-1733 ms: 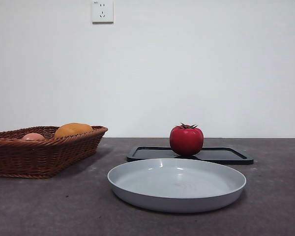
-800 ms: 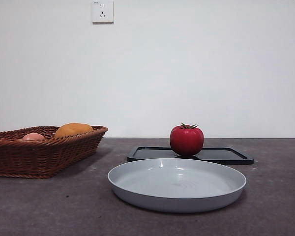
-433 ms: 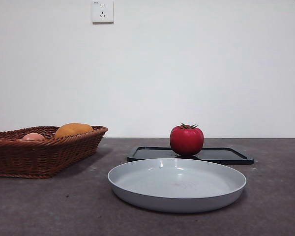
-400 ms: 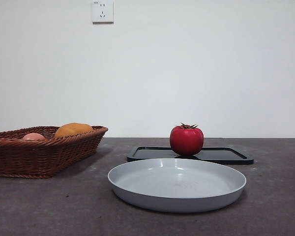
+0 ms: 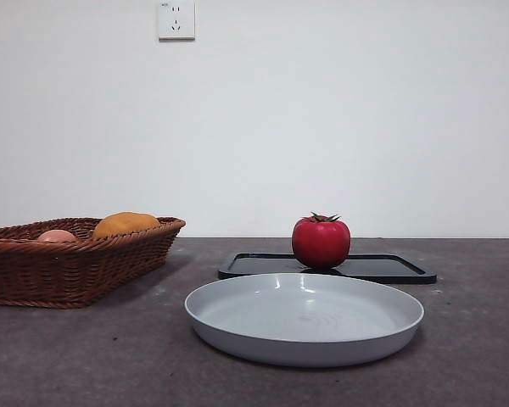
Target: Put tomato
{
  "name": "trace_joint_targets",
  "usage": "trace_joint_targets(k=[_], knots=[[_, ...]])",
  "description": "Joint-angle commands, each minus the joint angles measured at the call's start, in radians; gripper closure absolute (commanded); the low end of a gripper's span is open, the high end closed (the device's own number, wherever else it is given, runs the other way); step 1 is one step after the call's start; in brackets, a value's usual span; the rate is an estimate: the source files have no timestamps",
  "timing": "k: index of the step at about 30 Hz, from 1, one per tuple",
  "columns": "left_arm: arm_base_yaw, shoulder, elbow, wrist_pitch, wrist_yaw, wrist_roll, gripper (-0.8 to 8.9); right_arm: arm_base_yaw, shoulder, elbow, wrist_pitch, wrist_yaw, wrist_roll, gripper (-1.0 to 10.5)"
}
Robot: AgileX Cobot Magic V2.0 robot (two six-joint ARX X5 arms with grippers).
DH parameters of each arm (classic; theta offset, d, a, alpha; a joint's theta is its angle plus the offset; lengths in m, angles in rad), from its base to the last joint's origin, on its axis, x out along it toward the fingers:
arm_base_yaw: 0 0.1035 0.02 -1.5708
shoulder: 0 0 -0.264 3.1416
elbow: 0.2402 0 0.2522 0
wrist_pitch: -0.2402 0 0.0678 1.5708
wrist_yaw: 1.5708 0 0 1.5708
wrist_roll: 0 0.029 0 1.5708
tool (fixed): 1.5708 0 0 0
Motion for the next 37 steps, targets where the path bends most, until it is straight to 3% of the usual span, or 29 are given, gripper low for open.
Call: trace_joint_targets(k=[1,7,16,22,28,37], knots=[[0.002,-0.002,-0.021,-0.005,-0.004,-0.004,8.04,-0.081,-0.079,-0.084,0.158,-0.01,0.006,9.4],[0.002,-0.002,-0.021,-0.005,-0.004,-0.004,8.04,-0.233,-0.284,-0.367,0.444,0.066,0.016,9.4],[0.002,-0.002,-0.021,-0.005,-0.004,-0.004,8.04,-0.274,-0.52,-0.708,0.688,0.278,0.12,9.4],[0.002,-0.002,-0.021,-0.005,-0.004,-0.004,8.04,-0.274,-0.619,-0.861,0.727,0.348,0.167,9.4],[0.002,-0.002,-0.021,-0.005,-0.004,-0.004,8.04,-0.274,-0.666,-0.951,0.727,0.35,0.191,9.4],[0.002,-0.002,-0.021,-0.005,-0.004,-0.004,8.05,-0.274,-0.665,-0.952,0.61,0.356,0.188,9.4]])
